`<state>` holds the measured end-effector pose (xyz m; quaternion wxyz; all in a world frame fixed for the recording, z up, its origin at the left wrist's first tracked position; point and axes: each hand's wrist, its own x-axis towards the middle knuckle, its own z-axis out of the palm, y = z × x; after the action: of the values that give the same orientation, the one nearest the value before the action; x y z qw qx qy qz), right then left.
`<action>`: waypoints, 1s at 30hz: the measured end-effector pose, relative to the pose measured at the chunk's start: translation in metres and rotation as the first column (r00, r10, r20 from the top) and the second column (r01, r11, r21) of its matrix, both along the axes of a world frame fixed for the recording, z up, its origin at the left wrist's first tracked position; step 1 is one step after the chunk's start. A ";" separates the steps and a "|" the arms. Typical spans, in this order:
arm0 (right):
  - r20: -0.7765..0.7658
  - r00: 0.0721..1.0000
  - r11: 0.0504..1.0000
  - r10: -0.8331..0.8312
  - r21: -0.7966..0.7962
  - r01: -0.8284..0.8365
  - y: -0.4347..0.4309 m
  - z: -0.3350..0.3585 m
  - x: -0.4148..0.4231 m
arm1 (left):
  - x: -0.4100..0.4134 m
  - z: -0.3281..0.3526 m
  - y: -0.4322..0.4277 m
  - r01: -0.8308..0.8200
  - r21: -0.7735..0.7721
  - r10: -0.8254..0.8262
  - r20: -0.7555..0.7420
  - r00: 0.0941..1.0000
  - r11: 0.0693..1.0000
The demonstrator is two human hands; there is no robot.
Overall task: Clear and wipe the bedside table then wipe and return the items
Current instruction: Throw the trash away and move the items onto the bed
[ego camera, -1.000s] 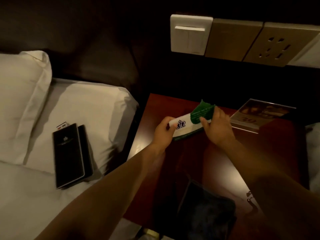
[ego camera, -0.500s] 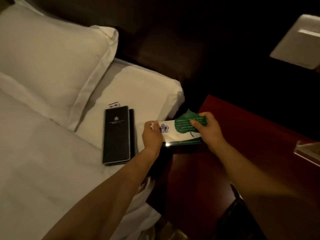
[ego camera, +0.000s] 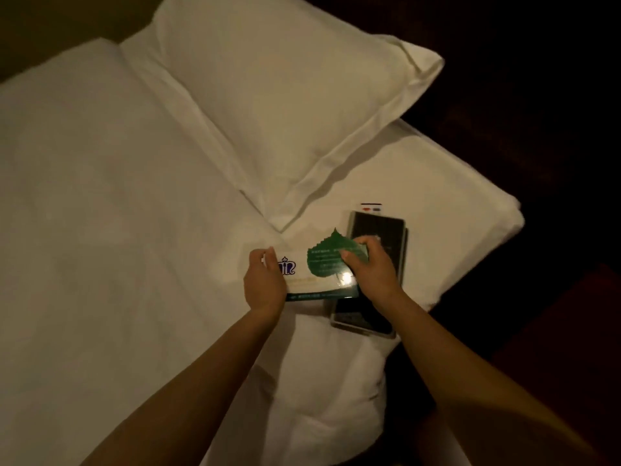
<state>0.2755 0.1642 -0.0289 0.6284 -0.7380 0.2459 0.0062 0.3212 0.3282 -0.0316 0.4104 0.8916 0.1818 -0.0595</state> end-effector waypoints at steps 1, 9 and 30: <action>-0.005 1.000 1.000 0.025 0.003 -0.025 0.014 -0.001 0.008 | 0.006 0.000 0.015 0.002 0.026 -0.002 -0.002 1.000 1.000; -0.179 0.961 0.948 0.210 -0.205 -0.245 0.081 -0.020 0.036 | 0.021 -0.009 0.084 0.029 0.148 -0.031 0.011 0.999 0.989; -0.376 0.910 0.502 0.174 -0.761 -0.410 0.022 0.003 -0.034 | -0.024 0.005 0.002 0.654 0.497 -0.717 -0.087 0.691 0.570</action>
<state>0.2418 0.1862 -0.0256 0.1605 -0.9686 0.1673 0.0899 0.2971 0.3306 -0.0262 0.1244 0.9665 -0.1955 -0.1103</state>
